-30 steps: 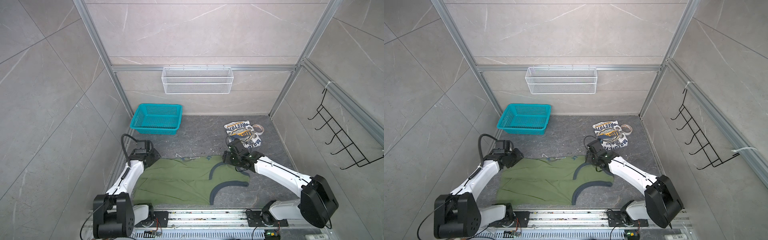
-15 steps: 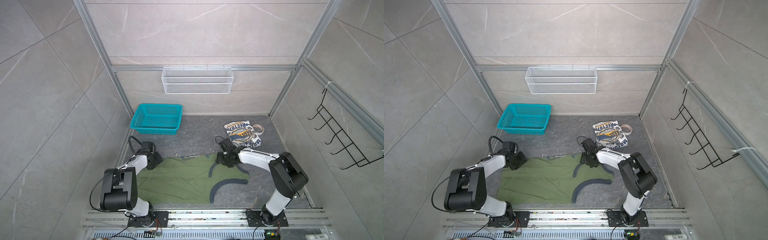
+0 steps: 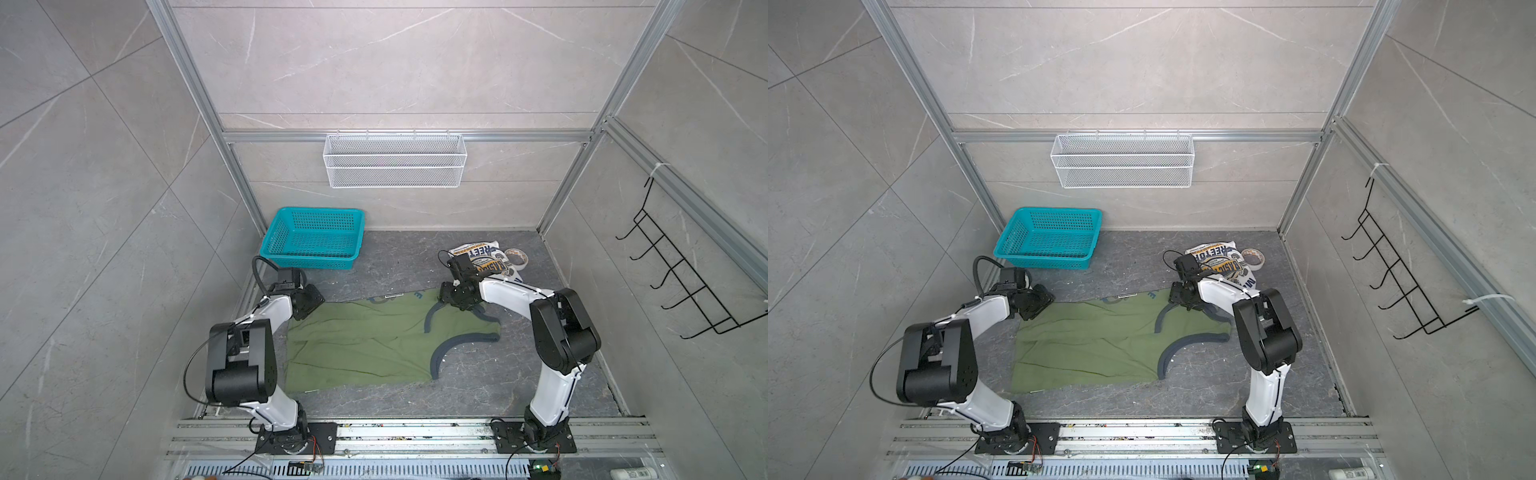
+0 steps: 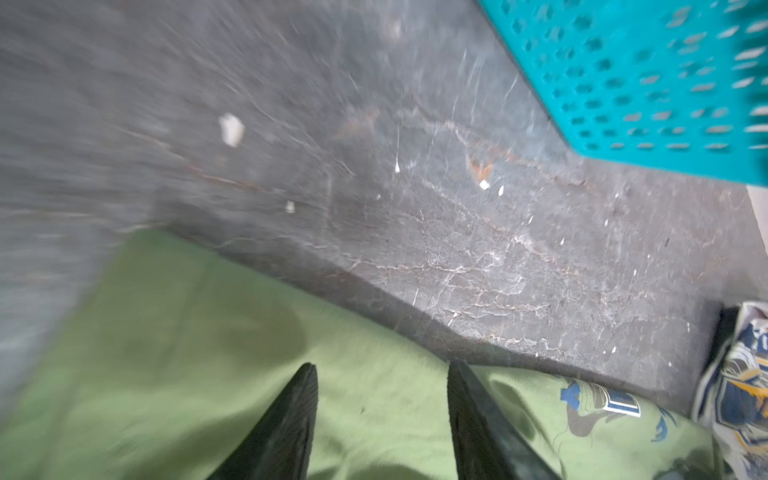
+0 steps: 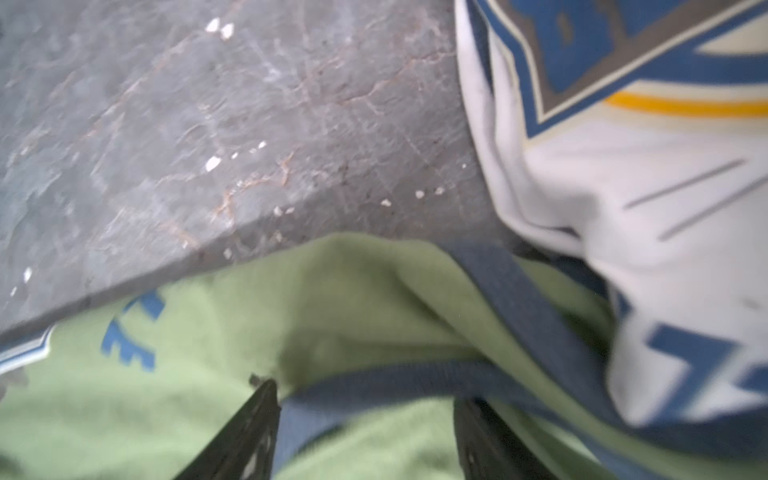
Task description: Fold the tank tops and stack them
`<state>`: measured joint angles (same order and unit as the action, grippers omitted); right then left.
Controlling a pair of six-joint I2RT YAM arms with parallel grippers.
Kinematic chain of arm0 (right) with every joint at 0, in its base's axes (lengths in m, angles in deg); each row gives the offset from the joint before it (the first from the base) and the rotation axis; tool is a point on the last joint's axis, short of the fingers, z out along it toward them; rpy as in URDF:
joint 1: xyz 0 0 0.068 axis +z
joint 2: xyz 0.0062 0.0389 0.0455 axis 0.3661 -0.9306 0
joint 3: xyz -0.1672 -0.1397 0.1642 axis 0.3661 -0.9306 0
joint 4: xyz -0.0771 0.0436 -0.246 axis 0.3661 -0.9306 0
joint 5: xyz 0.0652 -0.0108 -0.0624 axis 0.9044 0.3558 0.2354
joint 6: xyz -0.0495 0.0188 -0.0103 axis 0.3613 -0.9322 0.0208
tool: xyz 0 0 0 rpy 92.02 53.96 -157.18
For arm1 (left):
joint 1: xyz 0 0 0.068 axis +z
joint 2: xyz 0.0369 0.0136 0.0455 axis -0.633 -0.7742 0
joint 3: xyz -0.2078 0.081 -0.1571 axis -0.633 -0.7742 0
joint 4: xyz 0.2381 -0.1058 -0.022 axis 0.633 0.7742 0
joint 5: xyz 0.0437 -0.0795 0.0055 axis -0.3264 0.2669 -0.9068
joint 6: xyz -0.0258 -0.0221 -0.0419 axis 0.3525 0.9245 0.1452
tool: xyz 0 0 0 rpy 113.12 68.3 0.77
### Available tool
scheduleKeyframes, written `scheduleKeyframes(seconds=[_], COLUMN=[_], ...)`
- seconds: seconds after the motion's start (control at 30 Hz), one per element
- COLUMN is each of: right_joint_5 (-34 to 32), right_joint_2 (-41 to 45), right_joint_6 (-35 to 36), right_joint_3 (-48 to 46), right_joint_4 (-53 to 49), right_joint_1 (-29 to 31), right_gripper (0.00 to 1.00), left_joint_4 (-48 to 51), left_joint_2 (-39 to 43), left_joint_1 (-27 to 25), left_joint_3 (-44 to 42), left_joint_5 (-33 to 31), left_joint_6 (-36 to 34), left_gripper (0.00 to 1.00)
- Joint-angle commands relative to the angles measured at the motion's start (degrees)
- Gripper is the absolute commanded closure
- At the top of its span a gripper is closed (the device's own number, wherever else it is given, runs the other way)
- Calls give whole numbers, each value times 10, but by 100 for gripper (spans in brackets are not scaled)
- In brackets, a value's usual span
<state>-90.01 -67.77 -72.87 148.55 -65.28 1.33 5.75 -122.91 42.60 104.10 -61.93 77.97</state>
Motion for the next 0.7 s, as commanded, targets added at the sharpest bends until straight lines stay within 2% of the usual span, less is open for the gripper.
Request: scheduleKeyframes(seconds=[0.0,0.13,0.3,0.47,0.67], right_joint_5=[7,26,36,80,82], right_joint_2=[104,206,280,298,291], right_joint_6=[40,37,-24,-104,-153], right_joint_3=[-14,-82,-165,-235,-273], right_joint_4=[-46,-66,-70,-27,-30], right_joint_1=[6,42,132,192,242], right_gripper=[31,30,32,34,35], left_joint_4=[59,192,294,321,331], left_joint_2=[164,301,386,432,430], left_joint_1=[-5,-9,-9,-9,-7], left_joint_3=[-42,-72,-126,-199,-223], left_joint_5=[-86,-144,-159,-198,-251], left_joint_6=[9,9,64,155,192], left_gripper=[46,46,46,46,43])
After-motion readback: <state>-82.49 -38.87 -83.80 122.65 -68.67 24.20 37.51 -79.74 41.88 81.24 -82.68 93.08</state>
